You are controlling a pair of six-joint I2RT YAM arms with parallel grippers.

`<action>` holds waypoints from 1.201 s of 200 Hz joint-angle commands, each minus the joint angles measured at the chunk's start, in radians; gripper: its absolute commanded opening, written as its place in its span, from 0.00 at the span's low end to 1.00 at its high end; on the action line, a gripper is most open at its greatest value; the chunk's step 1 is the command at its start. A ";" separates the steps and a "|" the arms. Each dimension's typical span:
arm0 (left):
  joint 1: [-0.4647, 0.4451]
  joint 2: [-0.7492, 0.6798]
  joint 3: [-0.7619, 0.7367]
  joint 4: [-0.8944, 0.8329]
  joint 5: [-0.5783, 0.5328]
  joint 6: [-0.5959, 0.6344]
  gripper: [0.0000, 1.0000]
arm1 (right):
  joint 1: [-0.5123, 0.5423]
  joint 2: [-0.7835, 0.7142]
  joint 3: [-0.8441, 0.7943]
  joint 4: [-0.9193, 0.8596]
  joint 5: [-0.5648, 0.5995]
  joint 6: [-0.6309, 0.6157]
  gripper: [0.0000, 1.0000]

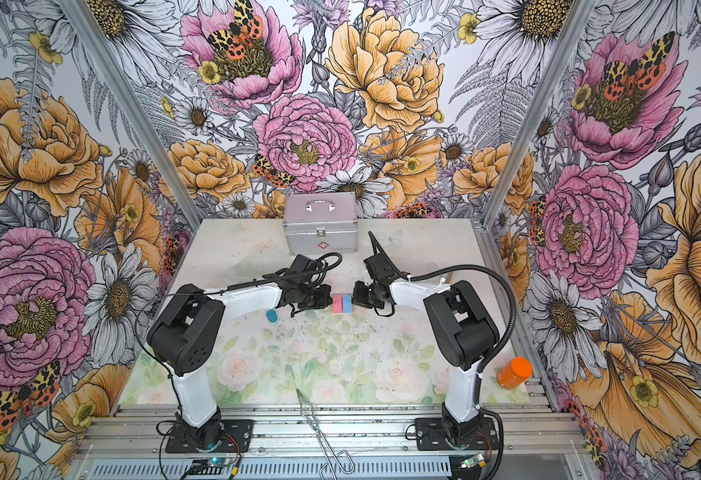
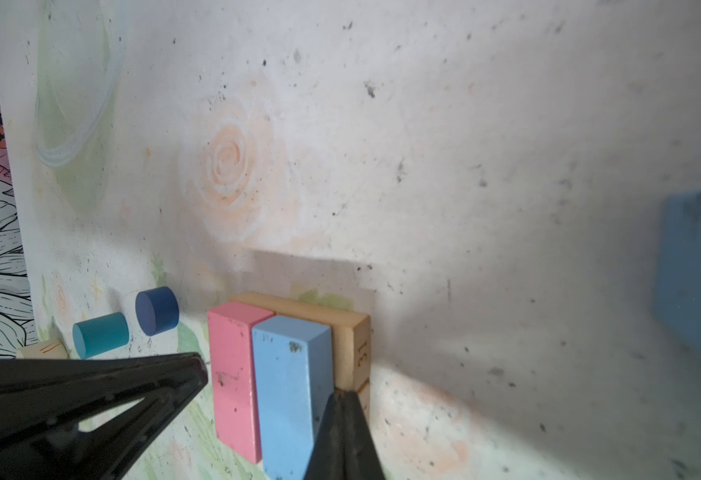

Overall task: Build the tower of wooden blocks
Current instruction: 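Press the pink and light-blue bars together between both grippers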

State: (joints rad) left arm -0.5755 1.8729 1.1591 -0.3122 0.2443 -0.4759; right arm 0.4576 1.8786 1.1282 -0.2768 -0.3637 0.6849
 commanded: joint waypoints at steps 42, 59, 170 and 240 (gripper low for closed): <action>-0.015 -0.034 -0.003 -0.003 -0.014 -0.010 0.00 | 0.010 -0.024 -0.004 0.028 0.004 0.012 0.00; -0.017 -0.033 -0.001 -0.003 -0.013 -0.009 0.00 | 0.012 -0.022 -0.004 0.029 0.002 0.014 0.00; -0.019 -0.024 0.004 -0.004 -0.014 -0.008 0.00 | 0.021 -0.013 -0.001 0.031 -0.002 0.020 0.00; -0.012 -0.008 0.017 -0.008 -0.014 -0.004 0.00 | 0.022 -0.013 -0.001 0.033 0.000 0.021 0.00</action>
State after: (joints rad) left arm -0.5900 1.8721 1.1595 -0.3161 0.2443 -0.4759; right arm 0.4709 1.8786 1.1282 -0.2703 -0.3641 0.6994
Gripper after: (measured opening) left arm 0.046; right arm 0.046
